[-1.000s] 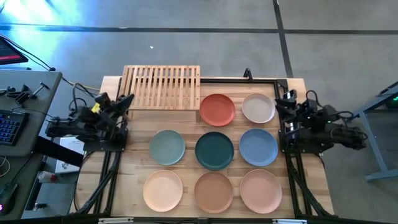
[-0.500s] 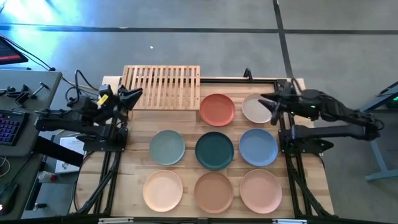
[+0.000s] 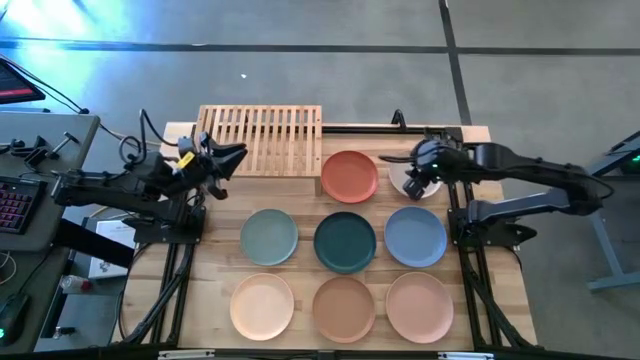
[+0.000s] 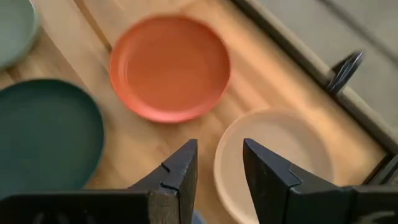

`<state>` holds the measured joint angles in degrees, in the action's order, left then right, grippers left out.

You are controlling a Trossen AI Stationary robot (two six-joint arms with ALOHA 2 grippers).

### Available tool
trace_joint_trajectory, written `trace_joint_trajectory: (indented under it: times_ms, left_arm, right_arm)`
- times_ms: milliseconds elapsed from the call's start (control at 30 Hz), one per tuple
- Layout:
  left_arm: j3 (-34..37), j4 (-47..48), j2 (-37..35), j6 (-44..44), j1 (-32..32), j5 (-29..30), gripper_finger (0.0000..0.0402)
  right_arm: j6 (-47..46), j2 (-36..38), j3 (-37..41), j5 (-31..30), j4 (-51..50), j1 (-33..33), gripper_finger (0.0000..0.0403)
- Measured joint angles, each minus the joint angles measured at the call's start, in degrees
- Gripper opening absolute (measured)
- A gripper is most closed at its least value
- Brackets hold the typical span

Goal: Place and stack plates onto a shelf
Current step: Put the white plate on the shelf

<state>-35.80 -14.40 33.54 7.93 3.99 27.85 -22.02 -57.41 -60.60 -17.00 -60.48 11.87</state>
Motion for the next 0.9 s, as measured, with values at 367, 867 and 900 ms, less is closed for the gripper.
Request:
trace_joint_trajectory:
  times_ms: [367,867,900]
  left_arm:
    - [0.0,0.0,0.3,-7.1,0.0,0.0,0.0083]
    - [0.0,0.0,0.3,-7.1,0.0,-0.4,0.0083]
    - [0.0,0.0,0.3,-7.1,0.0,-0.4,0.0083]
  right_arm:
    - [-7.7,-9.1,0.0,6.4,-1.2,1.8,0.0114]
    - [-7.7,-19.9,-0.1,5.6,-4.2,1.8,0.0115]
    - [-7.7,-20.6,-0.1,5.6,-4.2,1.9,0.0115]
